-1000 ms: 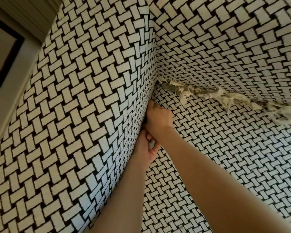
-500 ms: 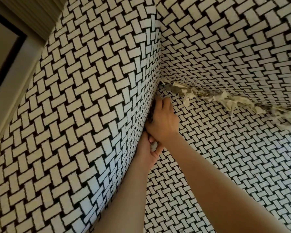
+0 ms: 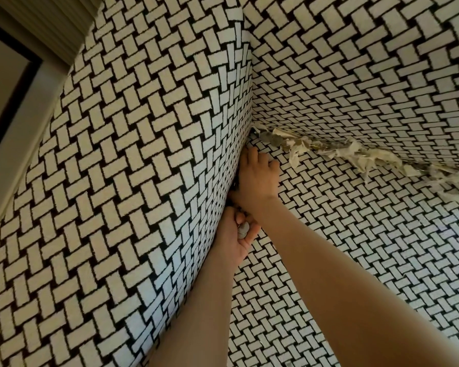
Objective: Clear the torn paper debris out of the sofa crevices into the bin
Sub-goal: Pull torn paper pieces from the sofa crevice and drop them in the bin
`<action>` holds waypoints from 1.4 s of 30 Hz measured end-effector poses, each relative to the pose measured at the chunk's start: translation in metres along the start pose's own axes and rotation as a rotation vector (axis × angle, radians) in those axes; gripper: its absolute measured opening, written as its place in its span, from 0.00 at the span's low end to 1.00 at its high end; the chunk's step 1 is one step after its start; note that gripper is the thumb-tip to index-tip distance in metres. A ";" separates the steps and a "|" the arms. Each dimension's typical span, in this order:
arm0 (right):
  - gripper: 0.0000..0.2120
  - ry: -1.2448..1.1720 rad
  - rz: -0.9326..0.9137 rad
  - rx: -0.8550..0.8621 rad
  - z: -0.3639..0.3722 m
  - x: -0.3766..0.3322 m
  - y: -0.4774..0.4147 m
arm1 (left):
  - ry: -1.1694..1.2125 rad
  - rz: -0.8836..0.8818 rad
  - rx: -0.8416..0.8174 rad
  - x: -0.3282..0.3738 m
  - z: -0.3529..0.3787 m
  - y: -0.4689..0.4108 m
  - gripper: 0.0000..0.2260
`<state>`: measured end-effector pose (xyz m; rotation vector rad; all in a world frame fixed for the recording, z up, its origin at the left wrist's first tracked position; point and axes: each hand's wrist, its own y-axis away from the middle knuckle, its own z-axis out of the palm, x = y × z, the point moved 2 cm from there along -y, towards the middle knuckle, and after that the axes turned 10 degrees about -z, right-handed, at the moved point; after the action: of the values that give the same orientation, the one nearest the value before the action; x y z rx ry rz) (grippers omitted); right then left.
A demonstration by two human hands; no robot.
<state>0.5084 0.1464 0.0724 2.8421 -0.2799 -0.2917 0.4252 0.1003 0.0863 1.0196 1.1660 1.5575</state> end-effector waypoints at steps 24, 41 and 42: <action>0.03 -1.381 0.140 -0.142 -0.038 0.047 0.043 | 0.104 0.086 -0.230 0.000 -0.001 -0.005 0.14; 0.10 -0.628 -0.116 -0.111 -0.032 0.034 0.046 | 0.126 0.056 -0.238 0.006 0.020 -0.008 0.13; 0.11 -0.507 -0.149 -0.119 -0.034 0.030 0.043 | 0.134 0.055 -0.219 0.006 0.021 -0.007 0.13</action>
<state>0.5381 0.1078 0.1119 2.6321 -0.1400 -1.0257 0.4454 0.1118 0.0841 0.8193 1.0365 1.7764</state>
